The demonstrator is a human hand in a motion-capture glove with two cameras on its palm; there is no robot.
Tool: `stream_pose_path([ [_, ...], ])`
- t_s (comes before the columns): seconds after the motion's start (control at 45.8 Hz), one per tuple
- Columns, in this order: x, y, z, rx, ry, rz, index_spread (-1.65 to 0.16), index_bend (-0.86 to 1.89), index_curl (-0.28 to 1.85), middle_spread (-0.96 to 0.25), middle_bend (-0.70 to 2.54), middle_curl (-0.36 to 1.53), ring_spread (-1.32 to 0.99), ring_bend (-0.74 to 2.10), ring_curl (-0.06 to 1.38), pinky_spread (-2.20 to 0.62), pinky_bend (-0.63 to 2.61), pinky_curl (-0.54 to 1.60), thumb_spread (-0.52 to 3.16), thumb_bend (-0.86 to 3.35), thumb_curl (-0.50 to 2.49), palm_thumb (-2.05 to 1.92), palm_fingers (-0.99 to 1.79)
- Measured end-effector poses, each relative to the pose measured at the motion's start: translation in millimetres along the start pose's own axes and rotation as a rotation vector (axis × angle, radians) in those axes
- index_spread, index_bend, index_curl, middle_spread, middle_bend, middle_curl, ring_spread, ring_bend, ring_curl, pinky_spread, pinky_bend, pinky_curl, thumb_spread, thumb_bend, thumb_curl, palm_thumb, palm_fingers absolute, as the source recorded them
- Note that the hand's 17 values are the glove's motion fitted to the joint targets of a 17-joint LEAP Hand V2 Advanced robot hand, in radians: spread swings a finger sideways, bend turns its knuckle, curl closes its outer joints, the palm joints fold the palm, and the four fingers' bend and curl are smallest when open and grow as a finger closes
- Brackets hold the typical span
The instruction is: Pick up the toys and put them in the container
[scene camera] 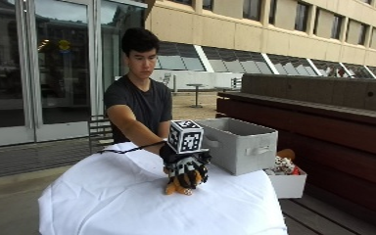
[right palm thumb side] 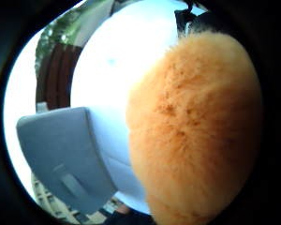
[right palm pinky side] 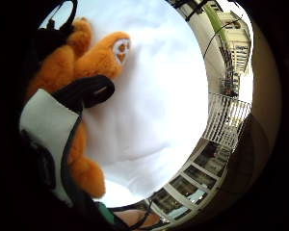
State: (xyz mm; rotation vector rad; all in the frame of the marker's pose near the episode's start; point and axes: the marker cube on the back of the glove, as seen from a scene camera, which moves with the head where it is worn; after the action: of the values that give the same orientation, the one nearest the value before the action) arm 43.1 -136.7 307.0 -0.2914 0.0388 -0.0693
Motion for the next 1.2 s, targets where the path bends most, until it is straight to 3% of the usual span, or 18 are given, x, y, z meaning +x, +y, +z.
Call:
stream_pose_path([
  [0.197, -3, 9, -6, -0.007, 0.052, 0.042, -0.25, 0.42, 0.37, -0.29, 0.83, 0.62, -0.33, 1.22, 0.44, -0.57, 0.8, 0.24, 1.07, 0.6, 0.62, 1.01, 1.39],
  [0.371, -7, 29, -35, -0.004, 0.039, 0.054, -0.21, 0.61, 0.47, -0.29, 1.0, 0.66, -0.32, 1.24, 0.46, -0.57, 0.74, 0.25, 1.35, 0.77, 0.64, 1.02, 1.39],
  [0.503, -12, 55, -102, 0.083, 0.041, 0.064, -0.24, 0.45, 0.47, -0.34, 0.75, 0.61, -0.36, 1.21, 0.45, -0.52, 0.98, 0.35, 0.92, 0.39, 0.65, 0.69, 0.94],
  [0.568, -14, 65, -132, 0.12, 0.033, 0.065, -0.26, 0.37, 0.48, -0.36, 0.7, 0.61, -0.38, 1.21, 0.47, -0.5, 1.06, 0.39, 0.84, 0.33, 0.66, 0.64, 0.87],
  [0.59, -16, 69, -142, 0.134, 0.03, 0.062, -0.25, 0.44, 0.51, -0.36, 0.74, 0.62, -0.37, 1.23, 0.47, -0.5, 0.99, 0.37, 0.78, 0.35, 0.69, 0.7, 1.01],
  [0.612, -18, 74, -155, 0.152, 0.028, 0.059, -0.27, 0.32, 0.46, -0.37, 0.67, 0.6, -0.39, 1.19, 0.45, -0.5, 1.07, 0.39, 0.79, 0.31, 0.68, 0.64, 0.88],
  [0.765, -49, 109, -234, 0.269, -0.016, 0.002, -0.31, 0.21, 0.47, -0.41, 0.59, 0.61, -0.41, 1.18, 0.46, -0.47, 1.12, 0.41, 0.72, 0.24, 0.71, 0.63, 0.85],
  [0.961, -134, 158, -268, 0.333, -0.02, -0.131, -0.34, 0.16, 0.48, -0.45, 0.53, 0.62, -0.43, 1.15, 0.45, -0.47, 1.12, 0.41, 0.66, 0.2, 0.75, 0.65, 0.87],
  [1.202, -216, 184, -269, 0.347, -0.032, -0.259, -0.36, 0.15, 0.49, -0.48, 0.48, 0.66, -0.44, 1.13, 0.46, -0.46, 1.12, 0.4, 0.64, 0.15, 0.8, 0.67, 0.88],
])
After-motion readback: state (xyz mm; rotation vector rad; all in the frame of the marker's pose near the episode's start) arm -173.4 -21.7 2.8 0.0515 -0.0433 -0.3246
